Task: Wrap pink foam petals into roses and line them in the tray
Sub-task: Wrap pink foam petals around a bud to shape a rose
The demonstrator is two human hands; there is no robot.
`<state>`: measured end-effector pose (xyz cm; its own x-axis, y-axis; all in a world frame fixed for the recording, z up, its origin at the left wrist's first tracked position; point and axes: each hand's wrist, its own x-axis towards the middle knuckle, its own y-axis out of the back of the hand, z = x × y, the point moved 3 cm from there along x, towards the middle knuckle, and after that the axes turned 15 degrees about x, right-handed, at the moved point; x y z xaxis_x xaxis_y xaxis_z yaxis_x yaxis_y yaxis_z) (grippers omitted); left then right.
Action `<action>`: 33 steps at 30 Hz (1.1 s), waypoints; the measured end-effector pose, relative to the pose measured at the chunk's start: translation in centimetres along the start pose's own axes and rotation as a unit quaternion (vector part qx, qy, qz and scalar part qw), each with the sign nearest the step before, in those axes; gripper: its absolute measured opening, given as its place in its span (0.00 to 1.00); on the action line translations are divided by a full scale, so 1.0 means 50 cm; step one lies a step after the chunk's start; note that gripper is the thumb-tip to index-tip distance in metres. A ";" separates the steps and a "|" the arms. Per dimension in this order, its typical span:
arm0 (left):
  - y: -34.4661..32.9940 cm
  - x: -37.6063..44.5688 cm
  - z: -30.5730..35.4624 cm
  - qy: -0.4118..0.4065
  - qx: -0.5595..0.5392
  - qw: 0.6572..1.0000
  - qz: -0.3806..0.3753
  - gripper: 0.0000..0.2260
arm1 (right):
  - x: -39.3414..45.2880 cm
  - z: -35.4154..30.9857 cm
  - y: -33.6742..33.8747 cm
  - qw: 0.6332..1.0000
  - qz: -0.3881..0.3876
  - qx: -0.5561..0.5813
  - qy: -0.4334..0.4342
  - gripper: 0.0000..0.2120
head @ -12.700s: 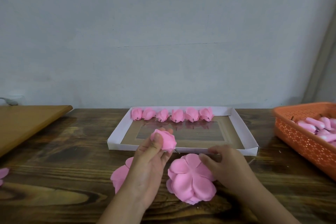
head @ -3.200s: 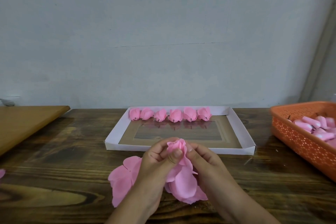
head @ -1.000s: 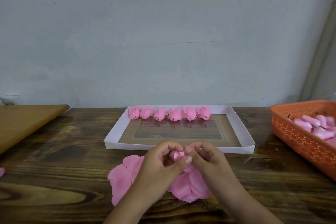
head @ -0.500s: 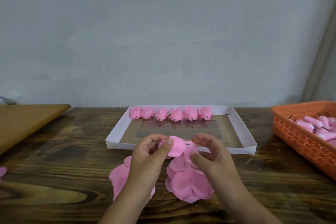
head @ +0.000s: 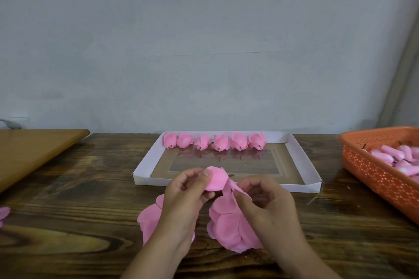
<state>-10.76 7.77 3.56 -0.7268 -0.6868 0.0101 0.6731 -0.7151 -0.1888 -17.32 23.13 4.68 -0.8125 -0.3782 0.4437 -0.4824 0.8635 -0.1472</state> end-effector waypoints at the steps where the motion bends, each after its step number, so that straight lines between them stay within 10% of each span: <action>1: -0.002 0.000 -0.003 0.005 -0.006 1.000 -0.002 0.02 | -0.002 0.000 -0.001 1.000 -0.006 -0.009 0.014 0.05; 16: -0.014 -0.012 -0.006 -0.013 0.031 0.998 -0.054 0.13 | -0.004 0.000 0.005 0.999 0.031 0.032 -0.006 0.06; 24: -0.019 -0.018 -0.012 -0.007 0.064 0.997 -0.039 0.16 | -0.022 -0.003 -0.017 0.973 -0.092 -0.139 0.161 0.07; 33: -0.021 -0.020 -0.012 -0.005 0.079 0.995 -0.060 0.17 | -0.020 0.003 -0.017 0.978 -0.110 -0.123 0.131 0.03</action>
<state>-10.80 9.30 3.17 -0.8022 -0.5961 0.0327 0.5954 -0.8029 -0.0285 -16.16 22.75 4.25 -0.5705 -0.4938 0.6563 -0.5171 0.8368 0.1800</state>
